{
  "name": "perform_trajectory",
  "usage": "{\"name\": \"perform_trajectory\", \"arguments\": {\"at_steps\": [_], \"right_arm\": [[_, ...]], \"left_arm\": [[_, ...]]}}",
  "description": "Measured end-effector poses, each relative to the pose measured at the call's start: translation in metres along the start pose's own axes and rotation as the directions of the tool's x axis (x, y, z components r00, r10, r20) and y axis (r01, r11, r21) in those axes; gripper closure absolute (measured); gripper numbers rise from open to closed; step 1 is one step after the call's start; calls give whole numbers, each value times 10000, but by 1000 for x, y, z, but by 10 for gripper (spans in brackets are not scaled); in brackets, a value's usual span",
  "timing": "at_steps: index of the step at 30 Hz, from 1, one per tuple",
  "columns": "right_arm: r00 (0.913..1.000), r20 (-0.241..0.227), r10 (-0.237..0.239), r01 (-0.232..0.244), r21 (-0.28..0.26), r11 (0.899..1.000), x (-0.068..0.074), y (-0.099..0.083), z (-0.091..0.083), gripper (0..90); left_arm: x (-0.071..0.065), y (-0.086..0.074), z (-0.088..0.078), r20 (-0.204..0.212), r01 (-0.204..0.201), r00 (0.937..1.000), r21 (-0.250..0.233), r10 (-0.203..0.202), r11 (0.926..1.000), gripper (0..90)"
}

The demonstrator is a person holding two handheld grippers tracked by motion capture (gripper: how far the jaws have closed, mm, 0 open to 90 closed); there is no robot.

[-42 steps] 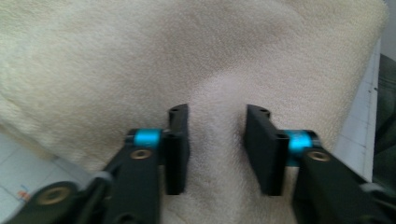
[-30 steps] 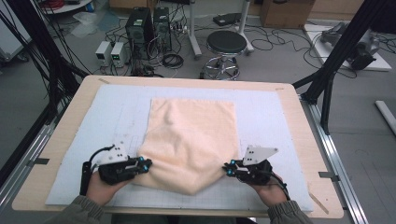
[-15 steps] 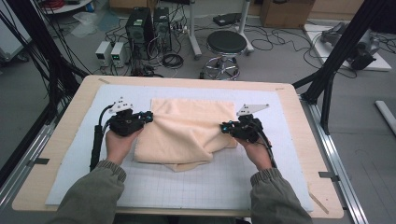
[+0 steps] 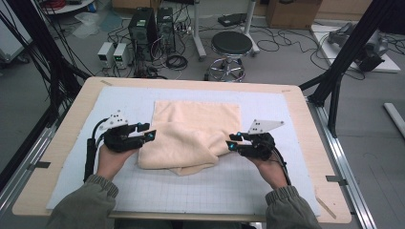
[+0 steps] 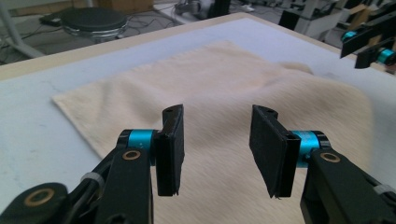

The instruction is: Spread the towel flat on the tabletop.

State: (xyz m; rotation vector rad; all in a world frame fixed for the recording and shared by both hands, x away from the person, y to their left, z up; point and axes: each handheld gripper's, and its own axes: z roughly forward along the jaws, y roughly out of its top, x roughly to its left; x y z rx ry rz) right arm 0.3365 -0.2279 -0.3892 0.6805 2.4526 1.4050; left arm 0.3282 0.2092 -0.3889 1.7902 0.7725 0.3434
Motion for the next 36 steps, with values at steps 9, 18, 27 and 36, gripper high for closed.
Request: {"name": "perform_trajectory", "arguments": {"at_steps": [9, 18, 27, 36], "right_arm": [[9988, -272, -399, 407, 320, 9987, 15, -25, 15, 650], [9969, -232, -752, 770, 912, 9929, 11, -29, 54, 635], [9976, -544, -419, 466, 888, 9950, 10, -18, 54, 849], [9976, -398, -567, 581, 338, 9977, 12, -9, 0, 851]], "left_arm": [[-29, -38, -1, 1058, -790, 9920, 936, 690, 9925, 508], [-30, -54, 13, 1236, -943, 9899, 2074, 695, 9737, 509], [-31, -42, 4, 523, -1079, 9936, 1790, 1001, 9779, 841], [-26, -10, -32, -231, -949, 9951, 394, 958, 9947, 852]]}}
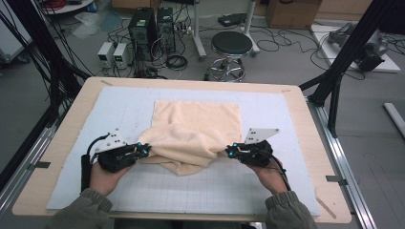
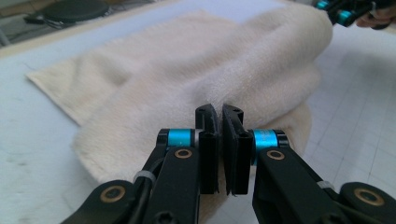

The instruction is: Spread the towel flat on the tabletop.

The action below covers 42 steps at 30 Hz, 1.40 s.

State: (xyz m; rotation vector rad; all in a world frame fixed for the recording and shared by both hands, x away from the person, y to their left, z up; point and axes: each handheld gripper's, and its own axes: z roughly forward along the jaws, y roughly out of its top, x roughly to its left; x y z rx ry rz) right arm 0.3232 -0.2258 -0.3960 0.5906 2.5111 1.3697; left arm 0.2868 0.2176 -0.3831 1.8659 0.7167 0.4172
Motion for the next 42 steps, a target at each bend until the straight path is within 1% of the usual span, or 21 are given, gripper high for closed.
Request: {"name": "perform_trajectory", "arguments": {"at_steps": [4, 7, 9, 11, 13, 15, 16, 17, 19, 20, 21, 23, 25, 27, 29, 30, 33, 35, 38, 40, 42], "right_arm": [[9999, -102, 51, -54, -264, 9996, -1, 5, -25, 855], [9996, -201, -205, 197, -394, 9990, 2, 15, -41, 856], [9990, -249, -364, 354, -385, 9986, 3, 24, -47, 856], [9991, -205, -380, 374, -299, 9989, 0, 29, -49, 855], [9999, -118, -95, 93, -170, 9998, -7, 31, -43, 855], [9998, 32, 181, -182, 190, 9997, -17, 29, -29, 852], [9990, 190, 416, -423, 396, 9983, -23, 27, -21, 850], [9979, 290, 582, -595, 479, 9971, -28, 25, -15, 844], [9917, 688, 1087, -1135, 708, 9910, -43, 20, 3, 830], [9888, 749, 1287, -1342, 728, 9883, -50, 18, 11, 810], [9865, 827, 1415, -1479, 764, 9861, -55, 16, 17, 763], [9827, 994, 1561, -1650, 890, 9823, -59, 14, 22, 689], [9806, 1050, 1654, -1736, 744, 9820, -60, 13, 19, 638], [9839, 937, 1519, -1562, 401, 9869, -56, 14, 10, 625], [9872, 867, 1340, -1356, 125, 9907, -51, 15, 1, 617], [9892, 816, 1216, -1219, -15, 9925, -46, 15, -4, 611], [9941, 727, 806, -786, -298, 9965, -27, 14, -17, 594], [9972, 619, 430, -401, -475, 9981, -14, 13, -22, 592], [9997, 257, 47, -30, -679, 9977, 3, 8, -21, 592], [9996, 35, -270, 272, -669, 9974, 13, 5, -14, 591], [9989, -209, -425, 411, -633, 9971, 21, 2, -4, 589]], "left_arm": [[4, 14, -16, -85, -21, 10000, -339, 18, 9994, 854], [1, 25, -22, -75, -208, 9998, -533, 204, 9984, 855], [2, 30, -21, -75, -204, 9998, -539, 201, 9983, 854], [6, 30, -14, -287, -80, 9996, -460, 67, 9989, 854], [12, 28, -3, -507, 181, 9985, -349, -199, 9992, 854], [21, 25, 13, -885, 354, 9954, -140, -365, 9993, 852], [25, 23, 20, -959, 515, 9940, -42, -517, 9987, 851], [31, 21, 30, -1138, 729, 9909, 49, -719, 9973, 849], [41, 17, 47, -1343, 1143, 9848, 243, -1101, 9931, 837], [45, 14, 55, -1403, 1333, 9819, 365, -1270, 9904, 817], [48, 12, 60, -1517, 1361, 9802, 514, -1269, 9894, 774], [51, 10, 64, -1588, 1499, 9774, 541, -1397, 9872, 634], [51, 11, 59, -1490, 1452, 9794, 514, -1361, 9881, 532], [51, 12, 49, -1380, 1235, 9836, 451, -1162, 9913, 498], [50, 12, 40, -1161, 1230, 9860, 217, -1197, 9922, 475], [48, 12, 33, -1115, 1131, 9875, 125, -1110, 9935, 471], [41, 9, 18, -815, 1037, 9913, -12, -1034, 9946, 452], [33, 4, 11, -459, 909, 9948, -93, -912, 9958, 429], [18, -7, 9, 135, 626, 9979, 40, -627, 9980, 427], [9, -14, 11, 481, 467, 9977, 246, -478, 9986, 427], [2, -18, 16, 755, 282, 9966, 511, -320, 9983, 427]]}}
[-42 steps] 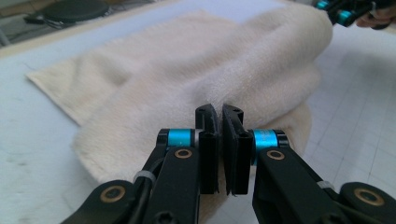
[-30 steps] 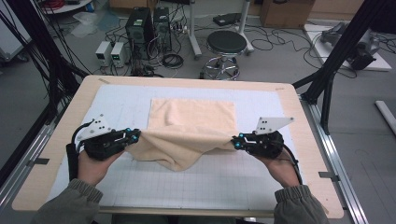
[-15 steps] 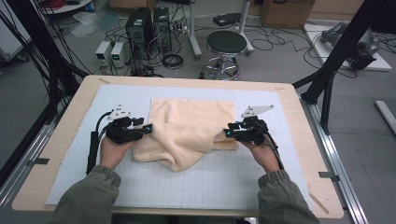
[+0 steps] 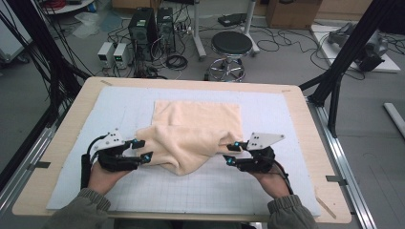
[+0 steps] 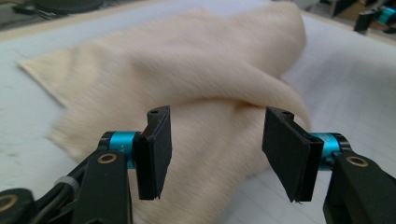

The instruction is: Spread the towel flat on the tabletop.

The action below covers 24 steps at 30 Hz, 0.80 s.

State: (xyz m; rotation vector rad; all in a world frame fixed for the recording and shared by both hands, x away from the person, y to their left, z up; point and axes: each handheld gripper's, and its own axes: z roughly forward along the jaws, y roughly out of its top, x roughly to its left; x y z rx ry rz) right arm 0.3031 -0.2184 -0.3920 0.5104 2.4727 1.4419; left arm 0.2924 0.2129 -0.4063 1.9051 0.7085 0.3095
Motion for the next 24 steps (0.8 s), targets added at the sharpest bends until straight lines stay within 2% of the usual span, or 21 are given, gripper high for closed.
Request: {"name": "perform_trajectory", "arguments": {"at_steps": [3, 6, 9, 11, 14, 17, 21, 24], "right_arm": [[9992, -407, 42, -39, 68, 10000, 7, -5, 18, 589], [9981, -618, 27, 3, 485, 9988, 10, -9, 35, 590], [9989, -441, 171, -144, 608, 9980, 6, -10, 47, 599], [9993, -307, 229, -205, 770, 9968, 3, -10, 54, 613], [9997, -226, 86, -60, 1100, 9939, -1, -9, 68, 616], [9999, -113, -102, 118, 1574, 9875, -1, -8, 84, 622], [9998, 14, -194, 188, 1745, 9845, -3, -8, 95, 724], [9999, -46, -101, 107, 1705, 9853, -3, -7, 98, 826]], "left_arm": [[-3, -5, 7, 256, -153, 9996, 193, 148, 9997, 432], [-2, -11, 13, 298, -102, 9995, 476, 88, 9988, 462], [-1, -15, 21, 276, -58, 9996, 831, 35, 9965, 490], [-1, -18, 28, 391, -194, 9991, 1215, 147, 9924, 524], [-2, -20, 37, 416, -400, 9986, 1664, 335, 9853, 558], [1, -19, 41, 186, -409, 9991, 1783, 382, 9831, 627], [4, -17, 45, 64, -370, 9993, 1829, 364, 9824, 728], [2, -15, 47, -50, -515, 9986, 1847, 533, 9814, 796]]}}
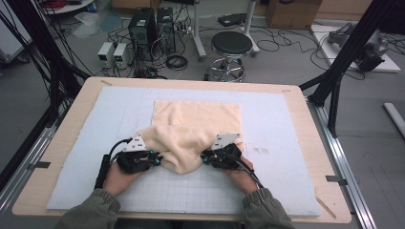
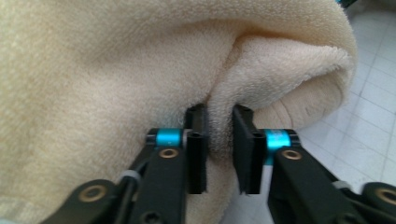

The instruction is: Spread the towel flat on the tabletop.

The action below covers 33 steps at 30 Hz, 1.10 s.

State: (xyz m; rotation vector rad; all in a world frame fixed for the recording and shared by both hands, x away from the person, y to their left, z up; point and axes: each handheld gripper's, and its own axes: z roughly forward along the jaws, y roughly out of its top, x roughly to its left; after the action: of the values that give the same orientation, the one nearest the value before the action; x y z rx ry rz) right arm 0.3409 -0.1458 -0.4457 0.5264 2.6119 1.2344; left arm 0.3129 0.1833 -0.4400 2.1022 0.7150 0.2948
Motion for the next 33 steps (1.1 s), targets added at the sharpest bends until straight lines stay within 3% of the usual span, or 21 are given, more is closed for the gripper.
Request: {"name": "perform_trajectory", "arguments": {"at_steps": [4, 9, 12, 15, 19, 24, 26, 28, 31, 33], "right_arm": [[9996, -282, 28, -29, -15, 10000, 1, 1, -6, 872], [9979, -642, -129, 80, -770, 9970, 11, 7, -38, 873], [9977, -612, -285, 208, -1239, 9921, 17, 11, -63, 873], [9978, -518, -413, 326, -1593, 9867, 23, 16, -87, 873], [9968, -406, -694, 593, -2117, 9755, 34, 25, -120, 873], [9933, -495, -1043, 875, -2664, 9599, 52, 41, -157, 872], [9923, -552, -1106, 915, -2734, 9575, 55, 45, -166, 871], [9927, -620, -1032, 850, -2455, 9656, 54, 45, -165, 869], [9958, -645, -657, 533, -1777, 9826, 41, 35, -143, 863], [9976, -675, -150, 59, -1333, 9911, 27, 24, -122, 862]], "left_arm": [[-3, 4, -10, -55, -94, 9999, -166, 93, 9998, 839], [-10, 12, -38, -283, -179, 9995, -929, 153, 9955, 843], [-15, 22, -60, -361, -265, 9991, -1448, 215, 9891, 844], [-24, 34, -78, -401, -604, 9977, -1795, 540, 9819, 844], [-39, 51, -100, -251, -1057, 9944, -2194, 1027, 9699, 845], [-55, 65, -123, 138, -1249, 9910, -2647, 1333, 9562, 844], [-56, 66, -125, 391, -1257, 9894, -2507, 1398, 9599, 844], [-53, 64, -118, 525, -1192, 9897, -2143, 1333, 9695, 841], [-38, 54, -93, 847, -636, 9935, -1464, 766, 9872, 837], [-27, 47, -73, 902, -280, 9952, -1155, 385, 9929, 836]]}}
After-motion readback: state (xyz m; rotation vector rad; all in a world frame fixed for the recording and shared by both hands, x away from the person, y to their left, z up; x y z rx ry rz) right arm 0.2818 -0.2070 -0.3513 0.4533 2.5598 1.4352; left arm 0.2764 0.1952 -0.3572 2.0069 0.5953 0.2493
